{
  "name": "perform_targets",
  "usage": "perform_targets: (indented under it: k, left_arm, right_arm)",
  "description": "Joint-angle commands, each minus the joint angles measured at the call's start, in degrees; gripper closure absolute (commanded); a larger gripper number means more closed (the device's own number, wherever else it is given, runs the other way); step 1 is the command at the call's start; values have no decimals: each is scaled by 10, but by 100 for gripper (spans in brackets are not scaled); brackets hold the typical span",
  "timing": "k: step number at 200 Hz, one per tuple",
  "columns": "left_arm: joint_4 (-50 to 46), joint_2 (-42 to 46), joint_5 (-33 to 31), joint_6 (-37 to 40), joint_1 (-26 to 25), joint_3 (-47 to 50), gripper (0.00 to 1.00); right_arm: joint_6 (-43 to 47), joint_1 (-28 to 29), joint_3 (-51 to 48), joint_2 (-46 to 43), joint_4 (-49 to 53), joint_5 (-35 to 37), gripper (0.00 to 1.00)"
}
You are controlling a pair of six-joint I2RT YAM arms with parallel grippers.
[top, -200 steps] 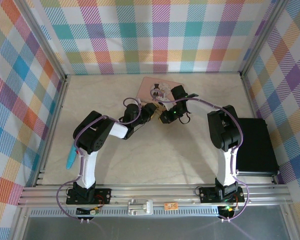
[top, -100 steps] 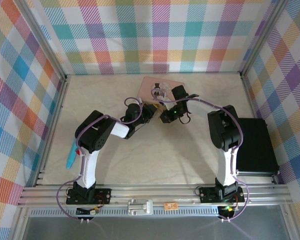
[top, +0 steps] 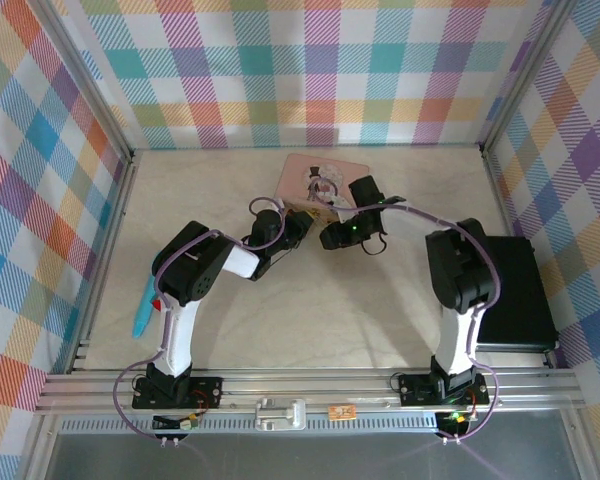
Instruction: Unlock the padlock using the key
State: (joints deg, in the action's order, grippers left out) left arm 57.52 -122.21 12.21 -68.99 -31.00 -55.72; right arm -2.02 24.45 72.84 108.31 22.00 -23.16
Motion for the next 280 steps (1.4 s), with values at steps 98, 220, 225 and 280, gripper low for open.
perform_targets:
  k: [98, 220, 225, 280]
  left_arm:
    - [-18, 8, -24, 10, -1, 28, 100]
    - [31, 22, -143, -29, -16, 61, 100]
    - [37, 21, -155, -33, -18, 63, 100]
    - [75, 7, -226, -58, -32, 59, 100]
  right_arm:
    - [-246, -43, 10, -102, -93, 285, 23]
    - [-450, -50, -26, 7, -191, 340, 32]
    - [-459, -50, -31, 7, -196, 341, 32]
    - [-502, -42, -58, 4, -208, 355, 38]
